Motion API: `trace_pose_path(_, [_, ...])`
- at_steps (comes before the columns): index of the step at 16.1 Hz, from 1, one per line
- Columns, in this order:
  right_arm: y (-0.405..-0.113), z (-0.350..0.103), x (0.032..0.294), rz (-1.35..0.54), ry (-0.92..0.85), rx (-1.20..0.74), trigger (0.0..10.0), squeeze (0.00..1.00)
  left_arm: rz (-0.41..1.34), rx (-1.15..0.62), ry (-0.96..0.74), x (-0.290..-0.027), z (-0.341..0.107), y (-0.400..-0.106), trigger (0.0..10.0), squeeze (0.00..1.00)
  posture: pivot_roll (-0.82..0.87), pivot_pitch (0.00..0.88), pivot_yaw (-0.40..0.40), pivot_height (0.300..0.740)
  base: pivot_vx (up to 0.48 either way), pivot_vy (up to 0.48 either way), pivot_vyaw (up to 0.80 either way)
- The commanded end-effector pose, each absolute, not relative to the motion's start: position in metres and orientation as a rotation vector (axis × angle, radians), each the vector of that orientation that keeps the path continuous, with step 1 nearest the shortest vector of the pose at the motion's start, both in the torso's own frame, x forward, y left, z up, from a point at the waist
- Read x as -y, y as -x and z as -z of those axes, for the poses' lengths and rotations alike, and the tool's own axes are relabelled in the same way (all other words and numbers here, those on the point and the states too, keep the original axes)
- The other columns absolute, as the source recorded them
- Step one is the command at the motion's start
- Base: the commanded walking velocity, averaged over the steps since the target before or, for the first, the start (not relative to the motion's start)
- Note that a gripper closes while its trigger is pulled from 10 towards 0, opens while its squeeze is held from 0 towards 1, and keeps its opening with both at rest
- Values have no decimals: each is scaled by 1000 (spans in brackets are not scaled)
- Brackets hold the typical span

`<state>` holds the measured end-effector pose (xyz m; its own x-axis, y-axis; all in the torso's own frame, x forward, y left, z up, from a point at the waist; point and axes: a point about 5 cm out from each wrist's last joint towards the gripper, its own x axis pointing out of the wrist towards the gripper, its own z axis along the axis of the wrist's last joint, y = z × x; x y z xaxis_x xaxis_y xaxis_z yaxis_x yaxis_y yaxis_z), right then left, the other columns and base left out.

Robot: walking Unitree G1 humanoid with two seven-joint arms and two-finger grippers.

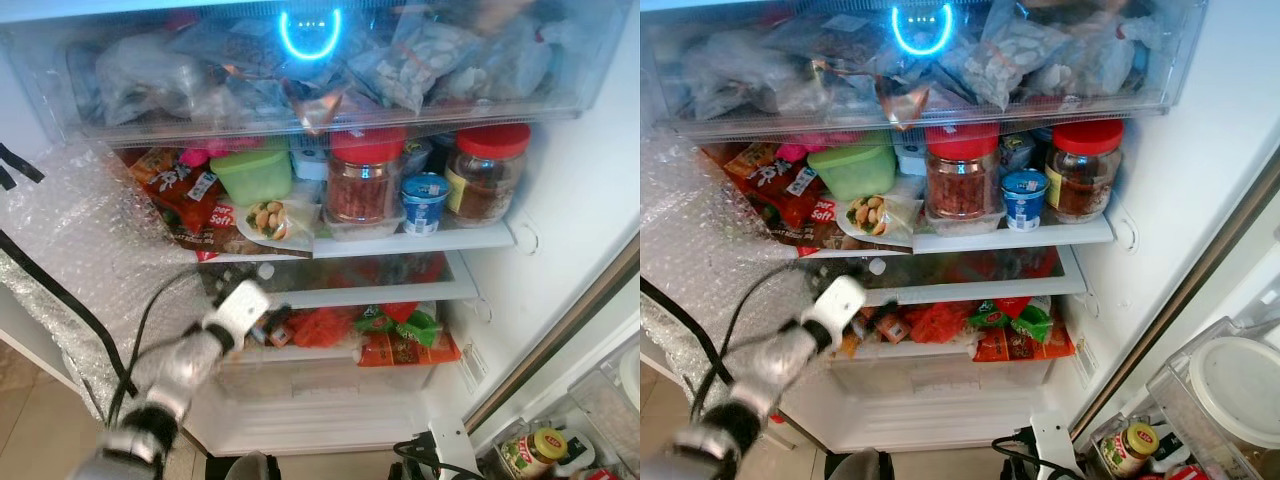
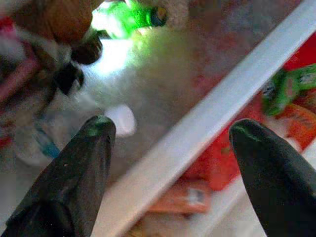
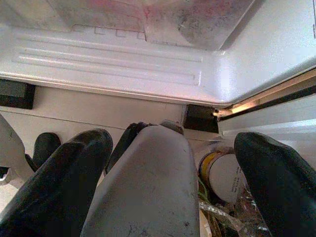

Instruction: Restocking fridge

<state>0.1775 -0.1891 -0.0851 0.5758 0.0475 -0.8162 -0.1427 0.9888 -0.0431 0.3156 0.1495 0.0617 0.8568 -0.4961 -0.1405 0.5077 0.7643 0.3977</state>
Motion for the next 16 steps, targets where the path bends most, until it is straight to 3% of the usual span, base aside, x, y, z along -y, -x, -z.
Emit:
trace_pose_path(1, [-173, 87, 189, -112, 108, -970, 10000, 0, 564, -30, -372, -152, -64, -312, 10000, 0, -1, 0, 43, 647, 0, 0, 0])
trace_pose_path(4, [-173, 87, 189, -116, 112, -973, 10000, 0, 604, -85, -295, -159, -59, -295, 10000, 0, 4, 0, 43, 647, 0, 0, 0])
trace_pose_path(6, [-172, 88, 190, -118, 115, -976, 10000, 0, 520, -161, -229, -178, -51, -284, 10000, 0, 14, 0, 44, 647, 0, 0, 0])
trace_pose_path(9, [-172, 88, 190, -132, 125, -981, 10000, 0, 226, -336, -160, -220, -17, -266, 10000, 0, 33, 0, 32, 647, 0, 0, 0])
trace_pose_path(11, [-173, 88, 190, -137, 133, -982, 10000, 0, 170, -459, -124, -225, 7, -249, 10000, 0, 39, 0, 23, 647, 0, 0, 0])
trace_pose_path(14, [-173, 87, 190, -134, 138, -981, 10000, 0, 99, -564, 77, -224, 27, -234, 10000, 0, 43, 0, 18, 647, 0, 0, 0])
trace_pose_path(16, [-174, 87, 191, -145, 147, -986, 10000, 0, 65, -636, 76, -228, 37, -226, 10000, 0, 64, 0, 6, 647, 0, 0, 0])
